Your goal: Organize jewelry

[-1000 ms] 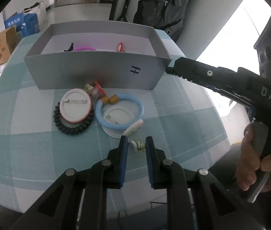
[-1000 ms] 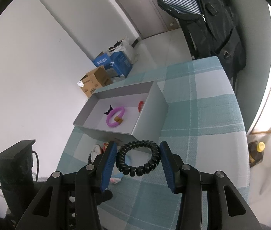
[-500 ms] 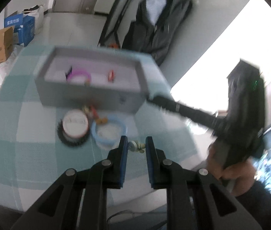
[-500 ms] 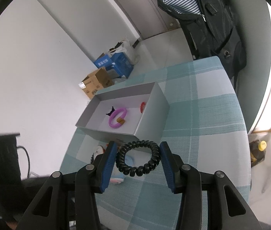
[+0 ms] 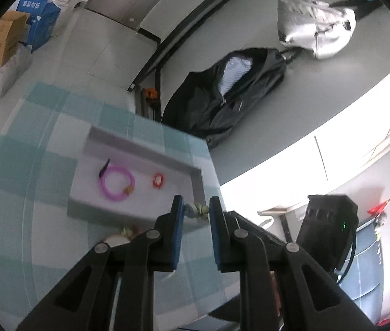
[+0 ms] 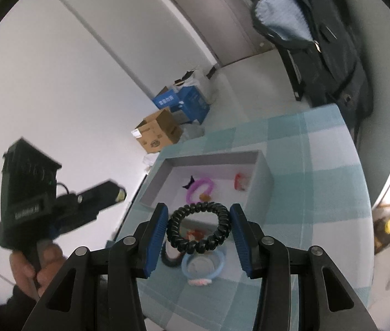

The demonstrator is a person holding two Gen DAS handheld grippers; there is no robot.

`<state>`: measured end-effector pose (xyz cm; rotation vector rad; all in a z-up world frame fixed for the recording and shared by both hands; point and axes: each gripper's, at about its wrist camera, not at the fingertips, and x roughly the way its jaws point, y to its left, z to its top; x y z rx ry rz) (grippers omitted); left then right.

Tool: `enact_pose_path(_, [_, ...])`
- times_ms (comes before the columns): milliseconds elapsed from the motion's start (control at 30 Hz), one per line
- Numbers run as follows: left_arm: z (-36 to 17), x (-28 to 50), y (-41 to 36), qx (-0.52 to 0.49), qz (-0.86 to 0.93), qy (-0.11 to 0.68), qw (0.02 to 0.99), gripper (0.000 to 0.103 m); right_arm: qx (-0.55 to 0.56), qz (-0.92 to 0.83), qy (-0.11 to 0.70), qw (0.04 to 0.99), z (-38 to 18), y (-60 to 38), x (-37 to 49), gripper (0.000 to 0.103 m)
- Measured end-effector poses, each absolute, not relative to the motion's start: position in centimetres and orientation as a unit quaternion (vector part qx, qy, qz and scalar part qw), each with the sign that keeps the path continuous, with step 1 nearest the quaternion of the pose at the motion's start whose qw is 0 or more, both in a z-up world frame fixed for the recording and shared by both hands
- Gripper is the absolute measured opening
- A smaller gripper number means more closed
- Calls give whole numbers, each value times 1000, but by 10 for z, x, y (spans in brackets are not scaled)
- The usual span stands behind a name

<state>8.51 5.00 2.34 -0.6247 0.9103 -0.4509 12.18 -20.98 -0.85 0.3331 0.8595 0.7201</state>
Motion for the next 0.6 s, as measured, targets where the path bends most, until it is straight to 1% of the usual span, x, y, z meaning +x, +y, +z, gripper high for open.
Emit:
enact_pose_path(167, [21, 103, 70, -370, -232, 413, 799, 14, 120, 349, 401, 839, 7, -190, 139, 45])
enact_pose_path(267, [10, 118, 78, -400, -228, 419, 782, 14, 96, 353, 405, 838, 7, -175, 154, 45])
enact_pose_path(433, [-14, 133, 88, -420, -219, 438, 764, 14, 58, 363, 415, 832, -5, -150, 177, 45])
enact_pose_path(600, [-27, 146, 87, -392, -203, 470, 765, 14, 65, 367, 437, 818, -29, -141, 190, 45])
